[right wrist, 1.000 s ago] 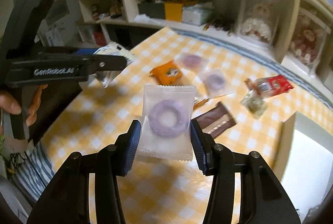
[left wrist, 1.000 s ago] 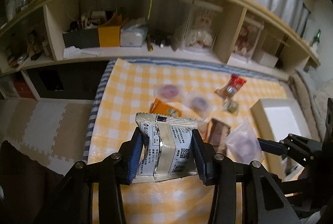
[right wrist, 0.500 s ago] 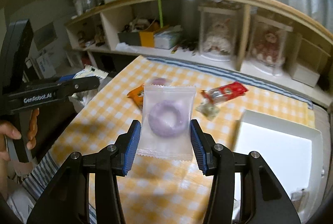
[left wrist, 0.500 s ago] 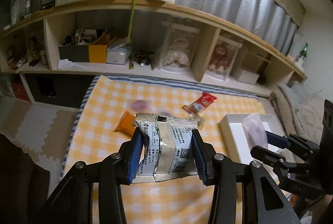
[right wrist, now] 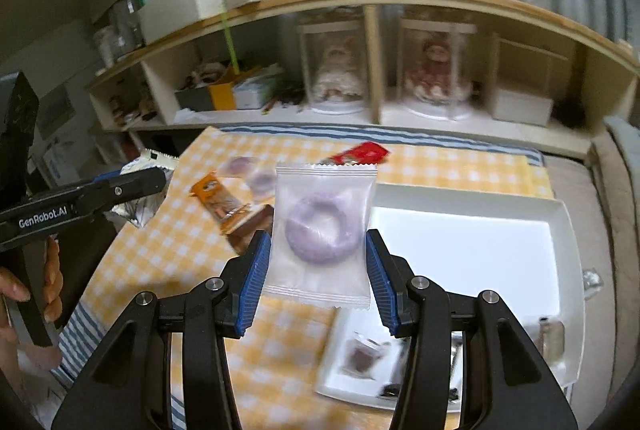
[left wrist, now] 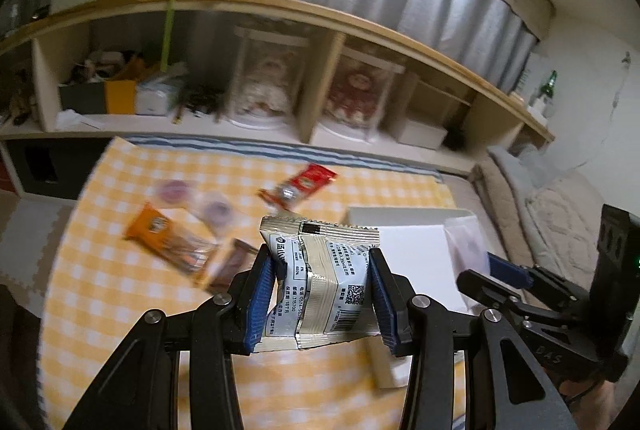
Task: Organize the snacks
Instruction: 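Carry both packets over the white tray and open both grippers to release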
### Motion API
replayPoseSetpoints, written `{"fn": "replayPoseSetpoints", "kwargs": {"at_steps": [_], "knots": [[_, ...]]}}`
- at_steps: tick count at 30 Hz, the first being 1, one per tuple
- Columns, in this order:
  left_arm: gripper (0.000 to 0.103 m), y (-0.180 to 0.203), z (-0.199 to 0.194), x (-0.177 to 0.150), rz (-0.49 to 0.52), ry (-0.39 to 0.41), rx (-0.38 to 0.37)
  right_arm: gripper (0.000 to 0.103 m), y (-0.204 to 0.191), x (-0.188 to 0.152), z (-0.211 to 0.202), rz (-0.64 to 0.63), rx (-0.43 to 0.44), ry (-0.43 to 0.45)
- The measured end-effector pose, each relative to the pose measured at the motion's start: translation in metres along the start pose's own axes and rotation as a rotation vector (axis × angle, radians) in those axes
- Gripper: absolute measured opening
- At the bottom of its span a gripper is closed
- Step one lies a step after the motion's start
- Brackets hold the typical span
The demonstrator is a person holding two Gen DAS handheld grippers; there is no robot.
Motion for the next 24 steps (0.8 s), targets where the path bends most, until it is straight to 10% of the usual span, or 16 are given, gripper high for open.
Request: {"fn": "replayPoseSetpoints", "kwargs": {"at_steps": [24], "knots": [[0.045,0.087,0.201,-0.025,-0.059,-0.182,-0.032,0.049,0.154,-0.058,0.007,0.250,-0.162,-0.138]]}}
Point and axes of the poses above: each gripper's, at about its wrist camera, not at the fingertips, and z roughly the way its jaws point, y to its right, x to its top, the point moved 3 cm from there along z, roughly the way its jaws point, and after that the axes turned 7 degrees about -z, right-handed, at the moved point
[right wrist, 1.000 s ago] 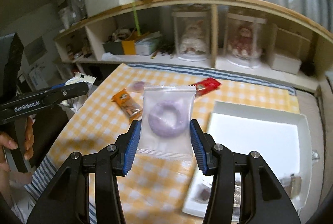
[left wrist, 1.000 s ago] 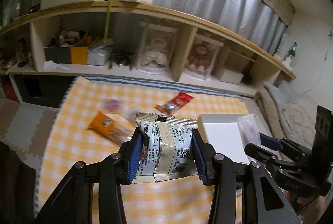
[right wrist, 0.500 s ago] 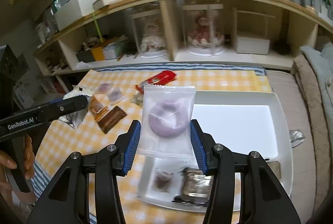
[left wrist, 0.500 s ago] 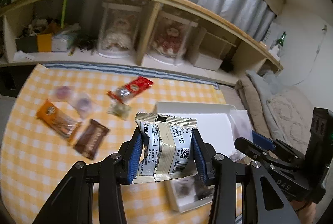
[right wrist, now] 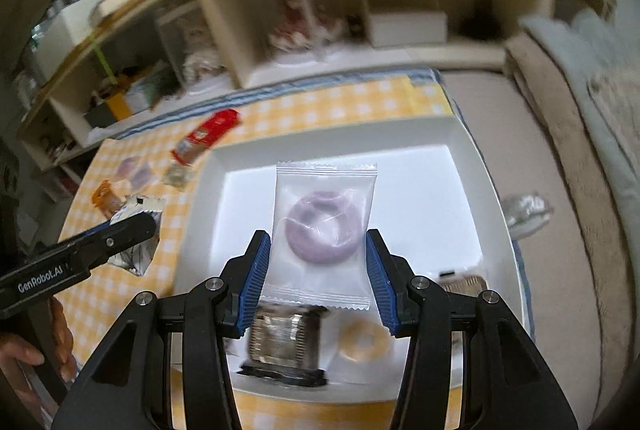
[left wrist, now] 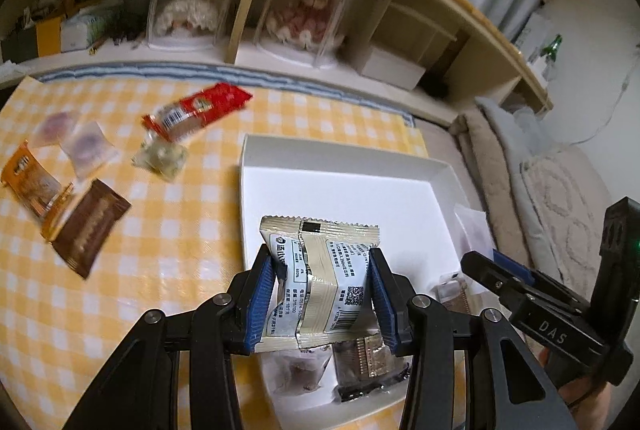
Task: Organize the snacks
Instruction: 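Carry both packets over the white tray and open both grippers to release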
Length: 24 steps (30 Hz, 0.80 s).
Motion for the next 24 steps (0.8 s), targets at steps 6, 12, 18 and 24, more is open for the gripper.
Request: {"fn": "replayPoseSetpoints", "kwargs": {"at_steps": [6,12,18,24], "knots": [[0.045,0.006,0.032,0.008,0.015,-0.014,0.012,0.049,0.020,-0.006,0.021,0.039,-0.014,-0.053],[0.073,0.009,0.043,0.013,0.050,0.011,0.032,0.050,0.040,-0.007,0.033,0.093,-0.023,-0.055],[0.099,0.001,0.044,0.000,0.080,-0.023,0.062,0.081,0.051,-0.012,0.046,0.127,-0.031,-0.086],[0.103,-0.002,0.043,-0.008,0.105,-0.067,0.102,0.094,0.051,-0.015,0.036,0.128,-0.026,-0.092]]}}
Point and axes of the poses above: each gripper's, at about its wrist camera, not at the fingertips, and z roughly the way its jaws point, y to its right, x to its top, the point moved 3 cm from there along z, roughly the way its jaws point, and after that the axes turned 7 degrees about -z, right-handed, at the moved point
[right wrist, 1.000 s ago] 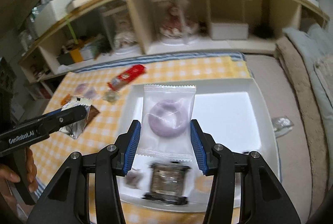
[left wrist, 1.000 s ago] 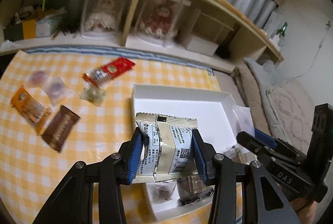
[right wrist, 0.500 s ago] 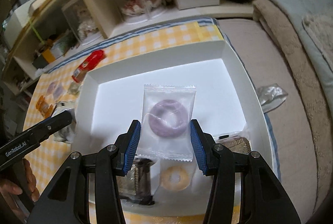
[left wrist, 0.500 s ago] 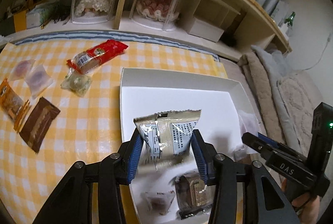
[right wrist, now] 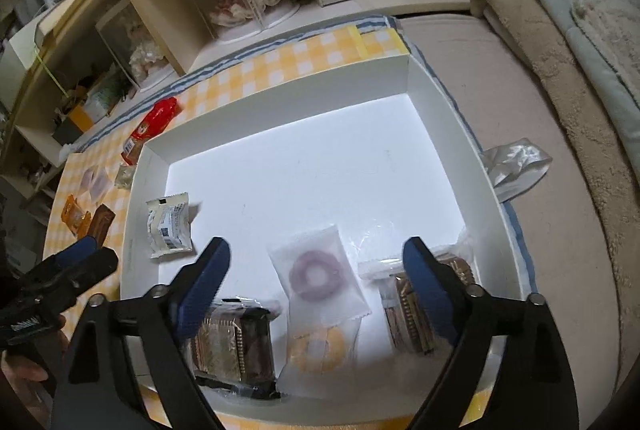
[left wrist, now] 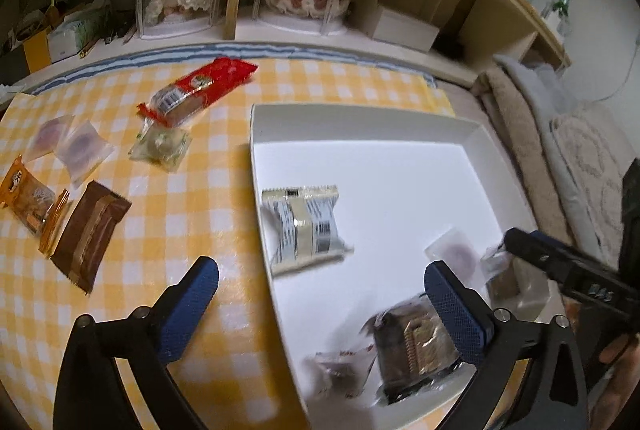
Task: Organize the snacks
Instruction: 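Carry both packets over the white tray and open both grippers to release, then lift both grippers from the tray and move back toward the remaining snacks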
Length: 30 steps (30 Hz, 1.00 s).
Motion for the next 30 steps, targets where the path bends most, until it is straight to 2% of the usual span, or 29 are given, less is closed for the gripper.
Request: {"fn": "replayPoseSetpoints", "kwargs": {"at_steps": [3,20,30], "knots": [[0.103,0.000,-0.003,-0.003,0.016,-0.014,0.012,0.103,-0.003,-0.004,-0.006,-0.009,-0.002,-0.009],[0.103,0.000,-0.050,-0.009,0.044,0.025,0.031,0.103,-0.020,-0.019,-0.032,-0.063,-0.076,-0.023],[0.103,-0.008,-0.090,-0.011,0.048,0.070,0.033,0.103,-0.034,-0.022,-0.056,-0.082,-0.091,0.037]]}}
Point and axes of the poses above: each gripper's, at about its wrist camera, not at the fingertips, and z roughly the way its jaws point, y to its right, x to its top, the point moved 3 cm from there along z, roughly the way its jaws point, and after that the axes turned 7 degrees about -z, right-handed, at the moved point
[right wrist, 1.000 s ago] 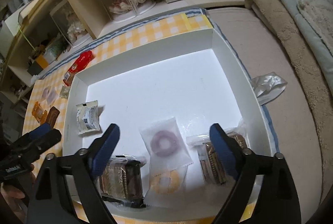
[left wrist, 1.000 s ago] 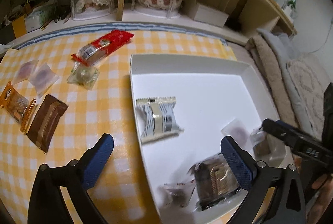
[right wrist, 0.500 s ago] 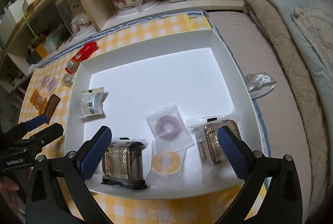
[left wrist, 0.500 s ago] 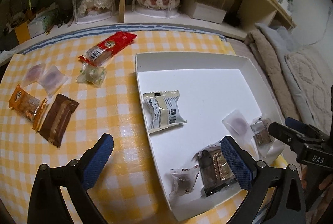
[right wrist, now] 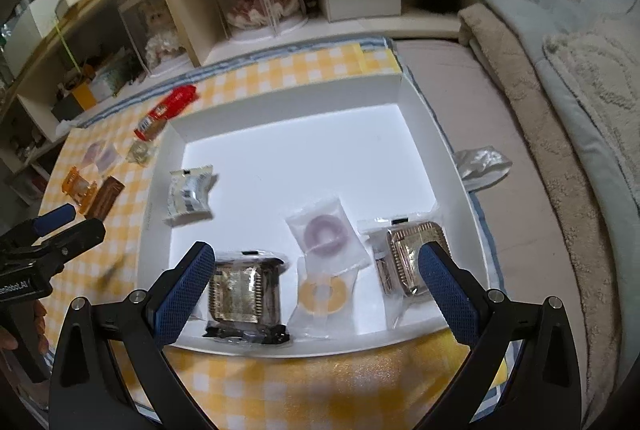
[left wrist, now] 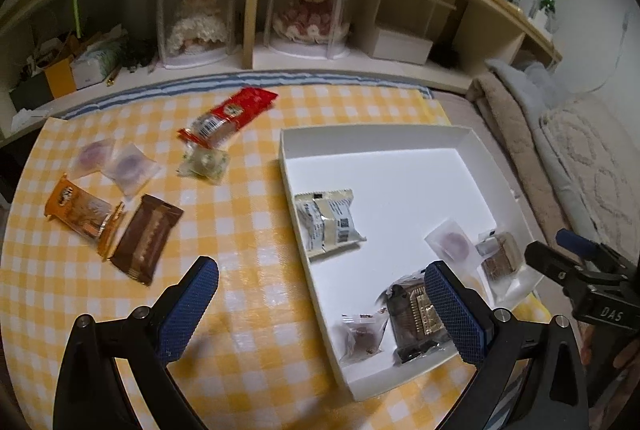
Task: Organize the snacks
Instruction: 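Lift both grippers from the tray and move back toward the remaining snacks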
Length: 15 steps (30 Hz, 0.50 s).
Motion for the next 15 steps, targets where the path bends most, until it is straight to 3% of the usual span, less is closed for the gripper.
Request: {"fn": "replayPoseSetpoints", "kwargs": {"at_steps": [15], "knots": [[0.103,-0.037,-0.080,0.010,0.001,0.114,0.007,0.103,-0.042,0.022,-0.046,-0.055,0.015,0.144]]}}
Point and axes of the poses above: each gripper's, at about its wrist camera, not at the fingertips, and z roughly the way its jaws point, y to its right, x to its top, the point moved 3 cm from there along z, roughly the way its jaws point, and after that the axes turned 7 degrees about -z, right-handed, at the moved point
